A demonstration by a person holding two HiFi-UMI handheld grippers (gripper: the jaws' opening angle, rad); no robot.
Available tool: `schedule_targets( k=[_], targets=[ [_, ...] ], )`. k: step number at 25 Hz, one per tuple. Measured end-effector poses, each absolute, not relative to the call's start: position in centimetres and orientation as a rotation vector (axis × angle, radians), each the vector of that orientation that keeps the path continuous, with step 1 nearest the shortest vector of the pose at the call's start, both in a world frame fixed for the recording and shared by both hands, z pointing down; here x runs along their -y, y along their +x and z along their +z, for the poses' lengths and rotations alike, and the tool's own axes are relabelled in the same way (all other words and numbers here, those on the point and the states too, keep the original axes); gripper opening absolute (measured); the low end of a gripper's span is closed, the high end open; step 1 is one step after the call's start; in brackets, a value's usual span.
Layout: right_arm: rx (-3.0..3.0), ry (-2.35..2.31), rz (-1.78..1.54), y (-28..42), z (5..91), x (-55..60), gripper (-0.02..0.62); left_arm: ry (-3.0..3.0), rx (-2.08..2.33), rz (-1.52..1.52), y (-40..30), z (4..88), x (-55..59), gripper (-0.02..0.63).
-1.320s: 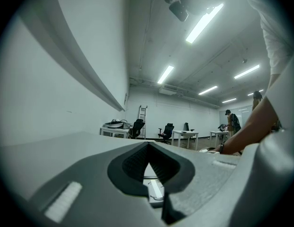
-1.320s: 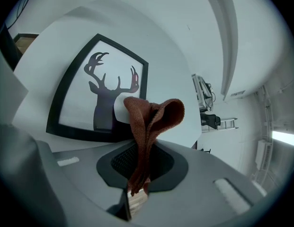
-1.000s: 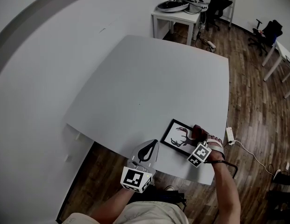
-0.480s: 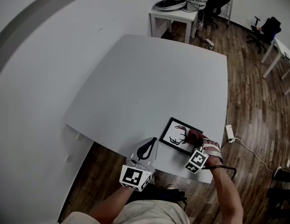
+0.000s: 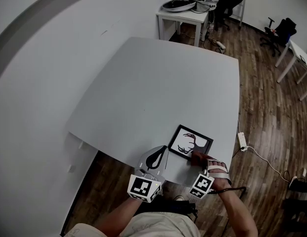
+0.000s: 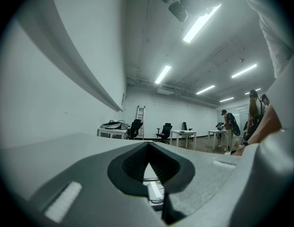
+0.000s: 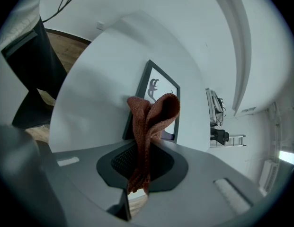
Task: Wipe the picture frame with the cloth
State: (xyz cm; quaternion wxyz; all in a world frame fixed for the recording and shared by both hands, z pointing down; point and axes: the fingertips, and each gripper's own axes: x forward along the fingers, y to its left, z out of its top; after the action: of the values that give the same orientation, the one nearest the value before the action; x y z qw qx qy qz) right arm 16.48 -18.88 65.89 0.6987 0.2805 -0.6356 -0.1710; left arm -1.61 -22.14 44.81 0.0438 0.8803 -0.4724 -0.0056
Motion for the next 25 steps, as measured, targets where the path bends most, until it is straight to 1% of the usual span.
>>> schedule_targets(
  k=[8,13,19,25],
  targets=[
    [1.444,0.608,-0.380,15.0,66.0,16.3,0.060,2.696,1.433,-0.023,-1.1,44.6,22.1,0.001],
    [1.533,0.730,-0.308,14.9,64.7,16.6,0.060,2.707,1.427,-0.029,-0.8,44.5,22.2,0.000],
    [1.720,1.091,-0.106,15.4,59.6,18.0,0.060,2.710,1.432,-0.035,-0.7,44.1,22.5,0.002],
    [1.943,1.457,0.040,16.3,51.8,18.9,0.060,2.719,1.425,-0.062,0.1,42.7,22.6,0.002]
  ],
)
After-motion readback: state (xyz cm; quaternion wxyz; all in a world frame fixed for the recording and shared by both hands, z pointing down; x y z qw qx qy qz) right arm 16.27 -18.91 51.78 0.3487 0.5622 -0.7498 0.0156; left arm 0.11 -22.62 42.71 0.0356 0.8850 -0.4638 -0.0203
